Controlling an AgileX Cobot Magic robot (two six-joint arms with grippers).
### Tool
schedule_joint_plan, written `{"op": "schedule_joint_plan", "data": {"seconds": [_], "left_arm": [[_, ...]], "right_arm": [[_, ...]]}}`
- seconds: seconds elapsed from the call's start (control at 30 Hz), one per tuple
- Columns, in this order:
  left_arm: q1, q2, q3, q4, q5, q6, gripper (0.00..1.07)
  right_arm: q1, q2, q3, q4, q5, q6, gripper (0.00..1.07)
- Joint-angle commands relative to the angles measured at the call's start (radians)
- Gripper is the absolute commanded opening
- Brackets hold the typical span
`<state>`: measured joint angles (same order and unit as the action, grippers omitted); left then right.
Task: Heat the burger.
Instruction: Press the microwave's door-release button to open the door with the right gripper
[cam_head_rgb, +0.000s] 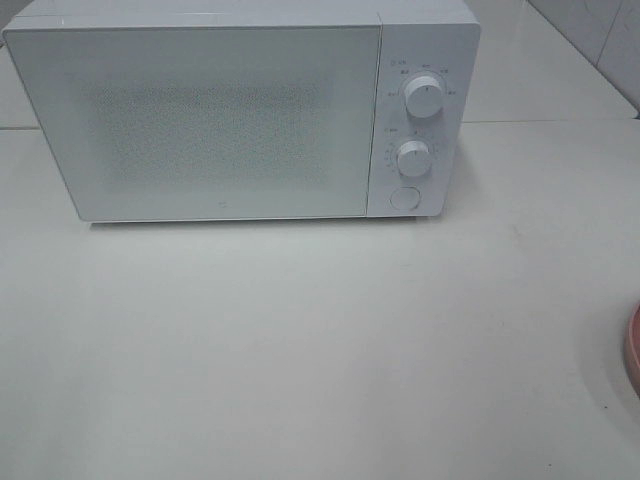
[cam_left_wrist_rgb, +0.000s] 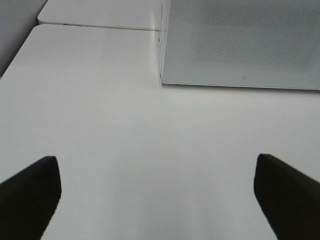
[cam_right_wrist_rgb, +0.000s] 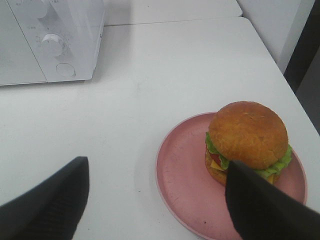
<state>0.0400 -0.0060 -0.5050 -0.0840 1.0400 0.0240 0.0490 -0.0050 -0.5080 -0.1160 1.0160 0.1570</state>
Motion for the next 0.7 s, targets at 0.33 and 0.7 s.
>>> {"op": "schedule_joint_plan", "data": {"seconds": [0.33,0.7], "left_arm": [[0.002,-0.021,0.002,-0.005,-0.003,0.0,0.98],[0.002,-0.021,0.002,-0.005,-0.003,0.0,0.98]], "right_arm": [[-0.004,-0.025,0.002,-0.004,-0.01,-0.003,0.73],[-0.004,-0.025,-0.026,-0.003,-0.052,0.006,0.73]]}}
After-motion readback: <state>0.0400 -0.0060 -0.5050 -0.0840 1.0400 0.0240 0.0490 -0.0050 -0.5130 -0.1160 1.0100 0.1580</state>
